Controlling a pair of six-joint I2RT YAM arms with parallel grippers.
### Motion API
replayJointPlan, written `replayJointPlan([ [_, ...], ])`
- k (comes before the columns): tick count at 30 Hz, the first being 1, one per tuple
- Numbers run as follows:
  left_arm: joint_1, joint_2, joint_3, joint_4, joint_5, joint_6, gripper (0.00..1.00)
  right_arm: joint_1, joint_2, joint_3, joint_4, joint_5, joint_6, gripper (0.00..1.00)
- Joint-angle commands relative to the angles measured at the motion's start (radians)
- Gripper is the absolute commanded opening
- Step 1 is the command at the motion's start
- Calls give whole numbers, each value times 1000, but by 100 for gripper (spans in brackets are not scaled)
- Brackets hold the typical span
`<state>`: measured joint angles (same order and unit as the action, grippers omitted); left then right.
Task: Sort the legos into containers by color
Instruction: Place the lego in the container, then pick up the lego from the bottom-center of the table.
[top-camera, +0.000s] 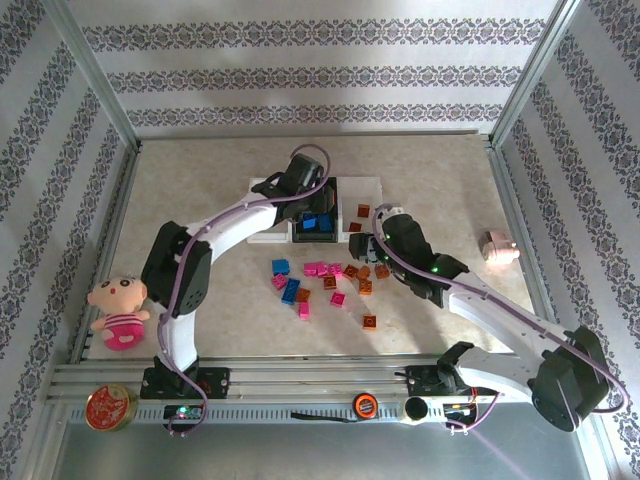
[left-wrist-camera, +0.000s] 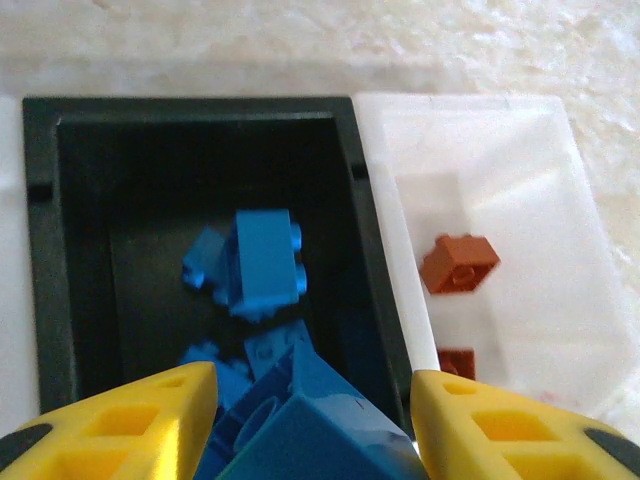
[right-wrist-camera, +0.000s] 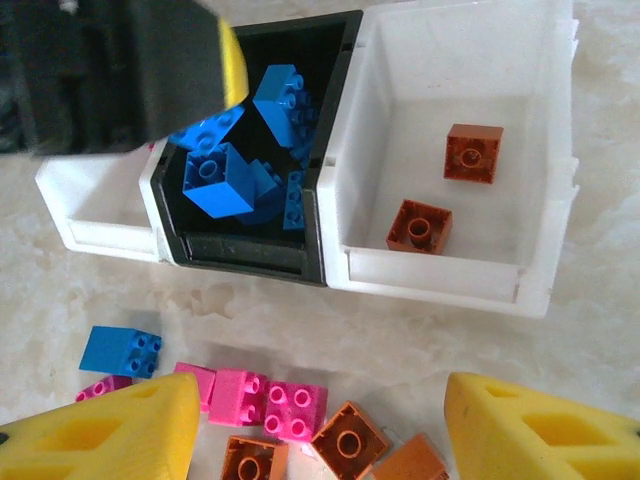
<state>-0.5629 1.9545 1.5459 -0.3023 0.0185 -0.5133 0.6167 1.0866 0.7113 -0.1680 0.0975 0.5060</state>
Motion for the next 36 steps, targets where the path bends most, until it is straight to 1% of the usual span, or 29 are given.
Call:
replayJointPlan([
  [1,27,51,81,-28,-6,43,35,-19,-39,-26,-31,33,22,67],
  [2,34,70,104,-38,-9,44,35,-21,-48,-28,-36,35,23,67],
  [3,38,86,122,-49,-17,43,38,-22,-55,-30,-37,36,23,66],
  [4,43,102,141,-61,-22,44,44,-24,-63,-32,-39,35,23,67],
  [6,49,119,158,-72,-36,44,63,-26,-75,-32,-43,36,21,67],
  [7,50,121,158,-67,-37,47,70,-28,-78,-30,-44,36,23,67],
  [8,50,118,158,-62,-36,47,75,-28,-84,-29,-45,35,22,67],
  [10,50,108,157,-52,-28,45,80,-28,-85,-27,-45,30,24,67],
  [16,48,9,118,-2,8,36,85,-28,-59,-20,-51,-8,25,68],
  [21,47,-147,-17,99,34,12,91,-23,-32,-18,-61,-49,23,68],
  [25,46,-289,-169,170,65,-9,97,-11,-18,-19,-73,-68,19,68],
  [26,44,-330,-219,193,78,-17,100,-9,-14,-21,-78,-69,16,68],
  [29,38,-440,-377,261,110,-43,100,4,15,-22,-94,-74,14,68],
  [36,23,-688,-741,380,128,-118,100,67,91,-38,-133,-77,13,68],
])
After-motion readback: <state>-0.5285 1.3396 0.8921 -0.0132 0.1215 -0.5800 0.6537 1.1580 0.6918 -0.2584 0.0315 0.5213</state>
